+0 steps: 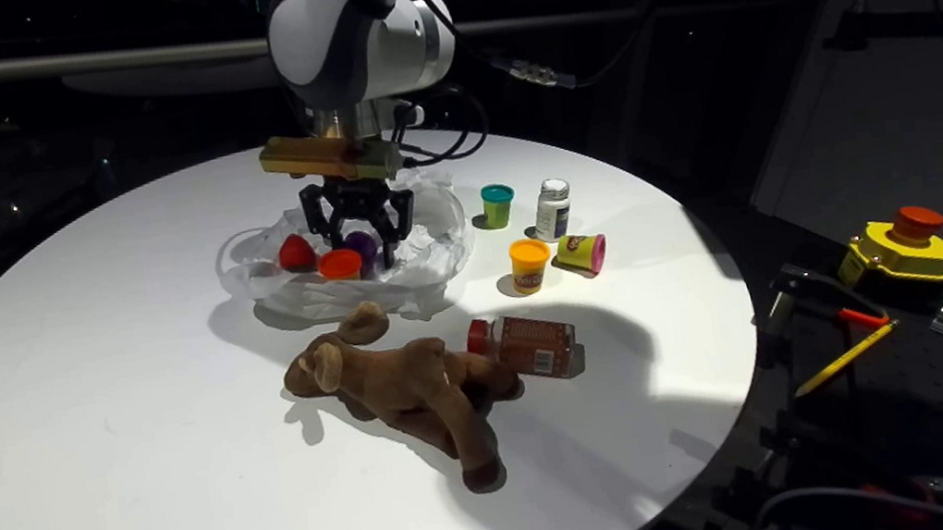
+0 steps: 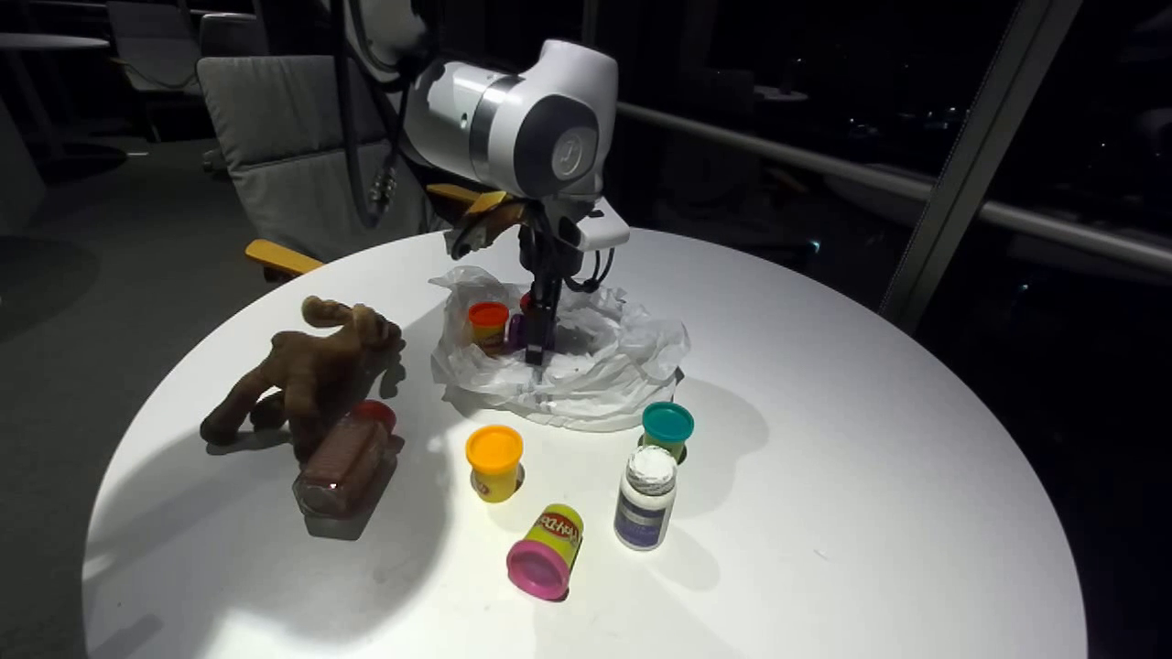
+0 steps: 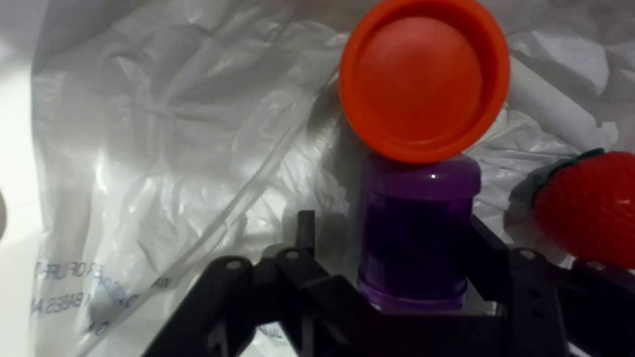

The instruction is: Remove the things from the plastic bag and put them on the table

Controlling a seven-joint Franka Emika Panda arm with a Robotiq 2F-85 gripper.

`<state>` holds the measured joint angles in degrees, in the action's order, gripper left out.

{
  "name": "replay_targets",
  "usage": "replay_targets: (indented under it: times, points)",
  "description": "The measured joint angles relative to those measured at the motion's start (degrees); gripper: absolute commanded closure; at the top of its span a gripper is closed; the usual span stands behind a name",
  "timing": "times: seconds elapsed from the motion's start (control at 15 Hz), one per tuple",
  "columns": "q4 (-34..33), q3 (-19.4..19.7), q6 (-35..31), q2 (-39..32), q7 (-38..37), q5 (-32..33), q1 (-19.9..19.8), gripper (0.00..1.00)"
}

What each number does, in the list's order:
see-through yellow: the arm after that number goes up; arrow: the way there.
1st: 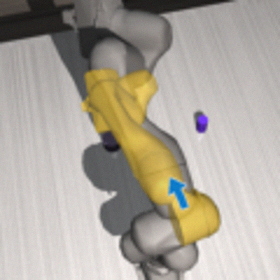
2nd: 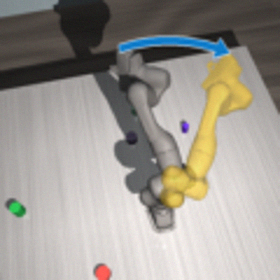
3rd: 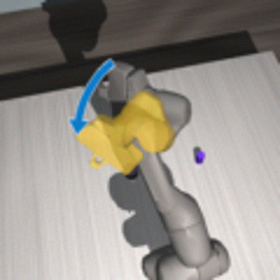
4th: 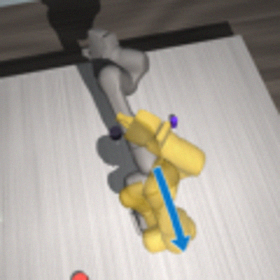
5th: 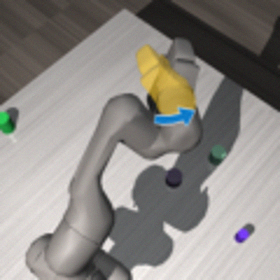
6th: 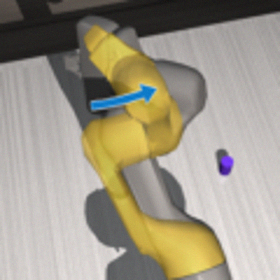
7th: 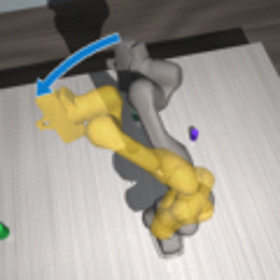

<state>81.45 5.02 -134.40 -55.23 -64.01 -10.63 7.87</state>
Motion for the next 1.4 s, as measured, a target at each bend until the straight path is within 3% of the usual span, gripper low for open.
replay_targets:
  times: [0.2,0.4,0.47,0.6,0.8,0.87,1.0,1.07,1.2,1.4]
  points:
    - [-0.4,0.0,-0.2,-0.5,-0.1,0.3,0.0,0.77]
    - [-1.0,0.0,-0.2,-0.4,-0.1,0.3,0.0,0.77]
    - [-1.1,0.1,-0.2,-0.2,-0.1,0.4,0.0,0.27]
    - [-1.6,0.2,-0.2,0.2,-0.1,0.8,0.0,0.23]
    - [-2.0,0.2,-0.2,0.4,-0.1,1.1,0.0,0.01]
    - [-2.1,0.2,-0.2,0.4,-0.1,1.1,0.0,0.0]
    - [-2.1,0.2,-0.1,0.4,-0.1,1.1,0.0,0.0]
    - [-2.1,0.2,-0.1,0.4,-0.1,1.1,0.0,0.23]
    - [-2.1,0.2,0.0,0.4,-0.1,1.1,0.0,0.32]
    - [-2.1,0.2,0.0,0.4,-0.1,1.2,0.0,0.56]
